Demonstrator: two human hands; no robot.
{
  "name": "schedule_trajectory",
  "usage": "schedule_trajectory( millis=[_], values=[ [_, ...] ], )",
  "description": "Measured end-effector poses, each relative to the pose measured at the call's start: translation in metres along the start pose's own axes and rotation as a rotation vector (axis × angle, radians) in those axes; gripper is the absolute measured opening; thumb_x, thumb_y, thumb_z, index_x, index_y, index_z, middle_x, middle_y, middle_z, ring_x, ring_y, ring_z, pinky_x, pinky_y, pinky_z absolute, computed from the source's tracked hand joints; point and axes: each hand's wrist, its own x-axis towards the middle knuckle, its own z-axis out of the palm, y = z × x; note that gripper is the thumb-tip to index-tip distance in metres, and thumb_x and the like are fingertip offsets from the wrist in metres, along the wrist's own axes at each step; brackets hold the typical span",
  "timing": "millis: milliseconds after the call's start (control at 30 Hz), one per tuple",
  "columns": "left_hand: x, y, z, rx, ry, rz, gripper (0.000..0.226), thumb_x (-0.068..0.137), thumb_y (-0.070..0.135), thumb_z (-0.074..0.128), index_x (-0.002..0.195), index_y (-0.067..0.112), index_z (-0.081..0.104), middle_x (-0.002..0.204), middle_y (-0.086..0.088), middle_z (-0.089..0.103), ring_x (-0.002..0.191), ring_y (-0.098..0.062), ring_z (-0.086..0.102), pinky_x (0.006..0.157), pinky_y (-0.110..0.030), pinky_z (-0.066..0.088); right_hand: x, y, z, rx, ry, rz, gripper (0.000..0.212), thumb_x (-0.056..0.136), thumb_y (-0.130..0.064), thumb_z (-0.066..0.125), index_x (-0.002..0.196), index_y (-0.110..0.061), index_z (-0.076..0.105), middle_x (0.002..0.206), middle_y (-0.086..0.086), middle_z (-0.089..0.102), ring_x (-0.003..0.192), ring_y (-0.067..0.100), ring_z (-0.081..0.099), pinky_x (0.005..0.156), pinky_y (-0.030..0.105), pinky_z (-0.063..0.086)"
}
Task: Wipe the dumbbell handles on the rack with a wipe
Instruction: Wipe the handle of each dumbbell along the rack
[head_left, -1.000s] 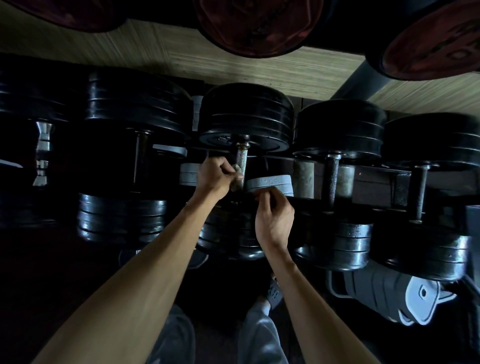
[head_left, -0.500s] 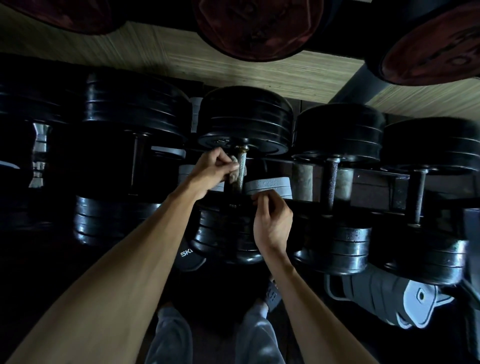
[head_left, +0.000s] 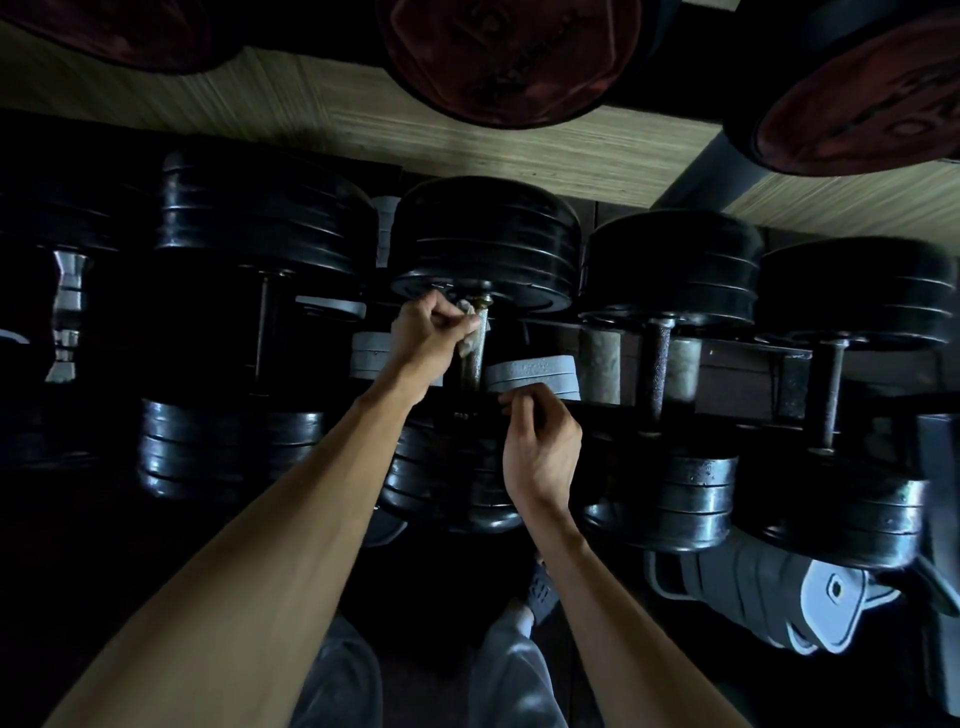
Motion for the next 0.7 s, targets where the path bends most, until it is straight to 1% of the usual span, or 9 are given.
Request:
schedule_trajectory(
  millis=[67,133,233,333,433,500,600,667,700],
  values=[
    [-0.004,-0.007,0.000,0.090,-0.018,0.018,0.023,0.087,0.001,0.071,0.078,0.009,0.052,0.078,-0.012,0.065,0.059,-0.010,0.061,0.057,-0.018,0.051,-0.001,0.000,0.000,-0.003,0.000,-0.007,0.025,0.087,-0.024,0.046,0.070,-0.020,0.064,0.064,-0.006,0.063,0.059,0.012,0.056,0.053,0.026,0.040],
    [-0.010,-0.017,-0.008,0.360,-0.101,0.039,0.029,0.086,0.001,0.072,0.070,0.017,0.053,0.073,-0.001,0.063,0.066,-0.012,0.061,0.058,-0.013,0.048,-0.001,0.000,0.000,-0.012,0.009,-0.023,0.025,0.087,-0.024,0.045,0.067,-0.018,0.059,0.061,-0.004,0.060,0.057,0.014,0.054,0.052,0.031,0.041],
    [-0.014,-0.023,-0.017,0.767,-0.271,0.044,0.036,0.086,0.000,0.067,0.066,0.029,0.055,0.070,0.009,0.057,0.077,-0.016,0.062,0.069,-0.021,0.042,-0.001,0.002,0.000,-0.014,0.011,-0.005,0.026,0.089,-0.021,0.047,0.064,-0.015,0.054,0.058,-0.003,0.055,0.055,0.016,0.049,0.052,0.036,0.041],
    [-0.013,-0.017,-0.016,0.693,-0.315,-0.004,0.033,0.082,-0.001,0.071,0.065,0.024,0.058,0.068,0.006,0.060,0.064,-0.006,0.056,0.064,-0.021,0.043,-0.001,0.004,0.000,-0.010,0.008,0.024,0.027,0.090,-0.022,0.047,0.064,-0.014,0.052,0.058,-0.002,0.054,0.054,0.017,0.047,0.053,0.040,0.042],
    [-0.015,-0.017,-0.007,0.367,-0.116,0.025,0.028,0.075,-0.001,0.080,0.064,0.014,0.059,0.073,0.000,0.067,0.064,-0.005,0.064,0.060,-0.017,0.049,-0.001,0.005,-0.001,-0.016,0.008,0.022,0.027,0.089,-0.024,0.047,0.065,-0.015,0.054,0.059,-0.001,0.056,0.056,0.020,0.050,0.054,0.043,0.044],
    [-0.015,-0.017,-0.005,0.384,-0.020,0.031,0.028,0.074,-0.001,0.081,0.064,0.012,0.059,0.073,0.004,0.066,0.064,0.005,0.065,0.058,-0.006,0.045,-0.001,0.003,0.000,-0.014,0.003,0.016,0.026,0.089,-0.025,0.046,0.066,-0.014,0.055,0.059,-0.001,0.057,0.056,0.020,0.051,0.055,0.043,0.045],
    [-0.014,-0.019,-0.010,0.655,-0.196,0.009,0.035,0.081,-0.002,0.073,0.062,0.023,0.058,0.074,0.002,0.063,0.078,-0.013,0.065,0.070,-0.021,0.045,-0.002,0.002,0.000,-0.007,0.006,0.023,0.027,0.089,-0.023,0.046,0.064,-0.013,0.051,0.058,-0.001,0.054,0.055,0.018,0.047,0.055,0.045,0.044],
    [-0.017,-0.022,-0.013,0.745,-0.225,-0.014,0.036,0.083,0.001,0.070,0.062,0.028,0.058,0.071,0.006,0.059,0.074,-0.012,0.058,0.072,-0.025,0.043,-0.002,0.003,-0.001,0.000,0.009,0.026,0.027,0.089,-0.024,0.046,0.065,-0.014,0.053,0.058,-0.001,0.054,0.055,0.017,0.047,0.055,0.044,0.044],
    [-0.018,-0.023,-0.013,0.688,-0.226,-0.007,0.036,0.081,0.000,0.071,0.061,0.027,0.059,0.069,0.006,0.061,0.070,-0.011,0.057,0.070,-0.026,0.044,-0.002,0.003,-0.001,0.001,0.010,0.022,0.027,0.089,-0.025,0.046,0.065,-0.014,0.054,0.058,-0.002,0.055,0.055,0.017,0.048,0.054,0.043,0.044]
  ],
)
